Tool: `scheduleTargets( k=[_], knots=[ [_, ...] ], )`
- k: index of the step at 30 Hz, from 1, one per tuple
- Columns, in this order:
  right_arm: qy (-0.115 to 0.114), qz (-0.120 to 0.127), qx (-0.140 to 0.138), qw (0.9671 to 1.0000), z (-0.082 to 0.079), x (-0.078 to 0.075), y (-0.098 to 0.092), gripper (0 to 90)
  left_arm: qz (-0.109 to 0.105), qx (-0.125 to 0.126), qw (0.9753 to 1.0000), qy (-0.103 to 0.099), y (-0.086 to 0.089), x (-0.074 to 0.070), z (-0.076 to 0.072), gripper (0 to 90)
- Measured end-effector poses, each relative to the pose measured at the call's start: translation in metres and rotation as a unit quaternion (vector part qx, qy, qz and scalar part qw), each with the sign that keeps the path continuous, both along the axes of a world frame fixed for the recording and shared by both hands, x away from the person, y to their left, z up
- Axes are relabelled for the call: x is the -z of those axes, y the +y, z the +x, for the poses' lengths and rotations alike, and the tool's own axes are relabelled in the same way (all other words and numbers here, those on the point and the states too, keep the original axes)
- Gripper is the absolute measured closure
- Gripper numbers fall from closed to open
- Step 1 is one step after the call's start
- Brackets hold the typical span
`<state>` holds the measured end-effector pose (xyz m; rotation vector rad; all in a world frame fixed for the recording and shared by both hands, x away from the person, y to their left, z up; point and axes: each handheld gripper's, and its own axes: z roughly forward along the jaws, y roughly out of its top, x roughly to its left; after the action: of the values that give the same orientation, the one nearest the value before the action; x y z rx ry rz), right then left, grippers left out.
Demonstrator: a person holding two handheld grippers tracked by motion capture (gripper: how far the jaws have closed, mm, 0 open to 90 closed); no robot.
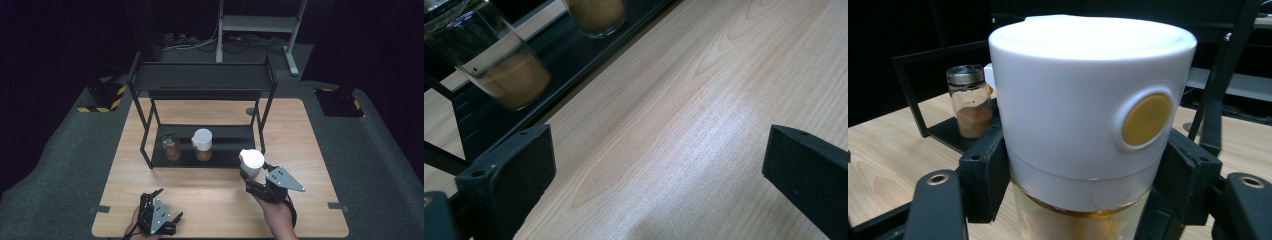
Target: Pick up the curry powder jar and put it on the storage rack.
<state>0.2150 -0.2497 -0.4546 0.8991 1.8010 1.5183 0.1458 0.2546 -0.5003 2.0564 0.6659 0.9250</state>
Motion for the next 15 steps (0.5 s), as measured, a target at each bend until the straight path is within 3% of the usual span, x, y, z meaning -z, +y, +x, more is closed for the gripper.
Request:
scheduleTargets(
  k=[15],
  knots=[
    [0.006, 0.006, 0.013, 0.9999, 0.02, 0.001, 0.022, 30.5, -0.005, 0.002, 1.0, 0.001, 0.002, 0.0, 0.0, 1.0]
  ],
)
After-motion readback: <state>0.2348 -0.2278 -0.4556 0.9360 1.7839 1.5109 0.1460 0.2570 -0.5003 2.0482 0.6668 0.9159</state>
